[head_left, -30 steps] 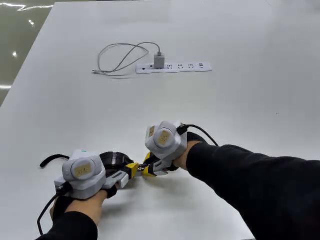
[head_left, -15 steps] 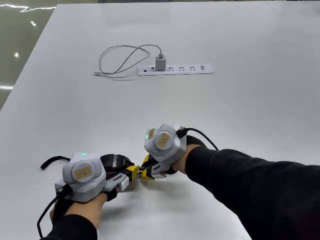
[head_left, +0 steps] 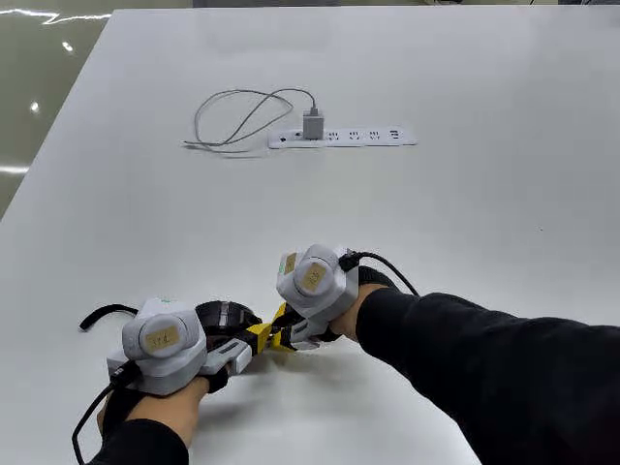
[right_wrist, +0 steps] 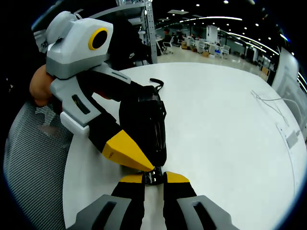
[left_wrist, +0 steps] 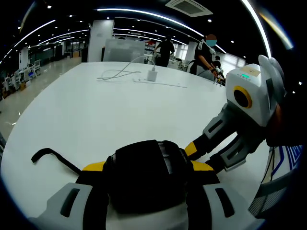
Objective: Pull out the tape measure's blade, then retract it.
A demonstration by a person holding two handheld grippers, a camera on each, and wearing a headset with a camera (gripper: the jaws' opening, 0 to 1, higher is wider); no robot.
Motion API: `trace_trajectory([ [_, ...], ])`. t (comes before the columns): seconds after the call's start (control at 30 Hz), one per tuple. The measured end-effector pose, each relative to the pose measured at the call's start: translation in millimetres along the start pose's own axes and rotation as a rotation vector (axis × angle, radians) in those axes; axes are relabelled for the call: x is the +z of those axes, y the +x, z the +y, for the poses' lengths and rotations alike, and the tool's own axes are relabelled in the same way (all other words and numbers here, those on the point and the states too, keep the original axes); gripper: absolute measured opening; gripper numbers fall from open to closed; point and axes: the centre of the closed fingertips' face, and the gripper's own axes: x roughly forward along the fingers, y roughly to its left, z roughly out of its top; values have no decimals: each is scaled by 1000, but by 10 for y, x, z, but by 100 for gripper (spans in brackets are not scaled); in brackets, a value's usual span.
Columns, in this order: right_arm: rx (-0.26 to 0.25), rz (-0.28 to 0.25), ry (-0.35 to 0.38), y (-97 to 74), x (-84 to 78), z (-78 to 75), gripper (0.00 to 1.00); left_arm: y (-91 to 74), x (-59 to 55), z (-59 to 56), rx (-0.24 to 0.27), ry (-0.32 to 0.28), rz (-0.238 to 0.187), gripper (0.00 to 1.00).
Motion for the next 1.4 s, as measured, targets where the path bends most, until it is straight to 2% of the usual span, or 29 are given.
trace_trajectory([
  [0.6, 6, -15, 5, 29, 40, 0, 11, 1, 4, 5, 1, 0, -4, 62],
  [0.77, -1, -15, 6, 24, 43, 4, 11, 4, 5, 4, 2, 3, -2, 62],
  [0.83, -6, -15, -57, 32, 45, 13, 12, -2, 6, -2, 1, 11, -2, 62],
  [0.9, -8, -23, -27, 32, 43, 11, 12, 2, 3, 1, 2, 13, -1, 63],
  [1.1, -14, -18, -39, 32, 44, 9, 12, 1, 7, -1, 13, 22, -12, 63],
  [1.2, -36, -30, -32, 29, 37, -12, 14, -1, 12, 0, 18, 23, -21, 64],
  [1.4, -51, -29, -24, 4, 26, -26, 18, 1, 14, -3, 14, 21, 7, 64],
])
